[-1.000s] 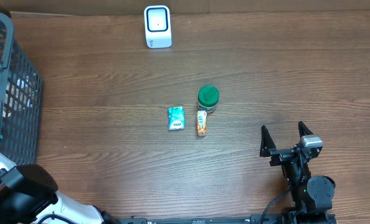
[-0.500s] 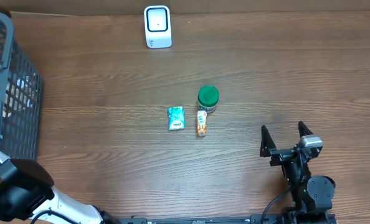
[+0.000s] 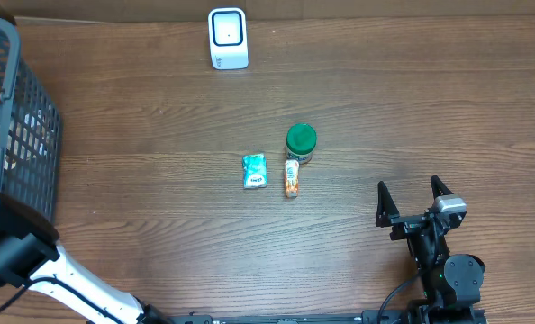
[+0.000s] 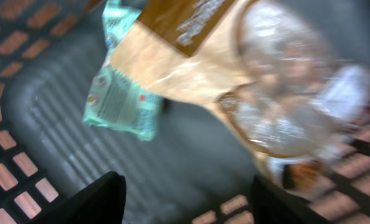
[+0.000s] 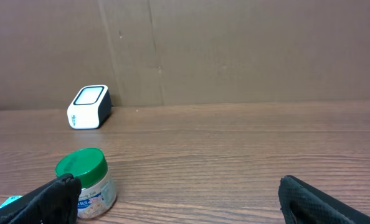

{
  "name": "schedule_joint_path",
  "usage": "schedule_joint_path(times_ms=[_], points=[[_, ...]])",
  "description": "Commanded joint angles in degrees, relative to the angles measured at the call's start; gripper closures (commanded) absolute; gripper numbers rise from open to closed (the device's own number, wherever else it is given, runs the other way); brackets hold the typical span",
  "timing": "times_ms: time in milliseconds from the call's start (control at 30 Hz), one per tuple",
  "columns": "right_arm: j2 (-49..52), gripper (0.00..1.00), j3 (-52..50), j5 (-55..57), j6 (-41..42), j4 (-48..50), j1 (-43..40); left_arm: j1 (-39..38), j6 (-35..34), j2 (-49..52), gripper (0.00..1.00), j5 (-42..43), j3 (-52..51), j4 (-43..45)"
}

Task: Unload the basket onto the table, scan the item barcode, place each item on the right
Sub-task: 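Reach left gripper into basket and grasp another wipes packet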

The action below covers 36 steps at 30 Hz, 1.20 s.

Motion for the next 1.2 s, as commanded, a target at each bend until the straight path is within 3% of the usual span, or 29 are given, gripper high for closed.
schedule_joint_path(times_ms=[0,367,1167], points=[[-0.4,0.0,-0.6,0.1,0.2,0.3,0.4,1.9,-1.1,3.4,0.39,-2.7,-0.2,-0.8],[-0.4,0.0,-0.6,0.1,0.2,0.3,0.4,3.1,-1.0,9.5,0.4,-5.2,-0.5,0.2],[-0.4,0.0,-0.6,0.1,0.2,0.3,0.4,3.1,0.7,9.8,0.25,-6.8,-7.9,9.2]])
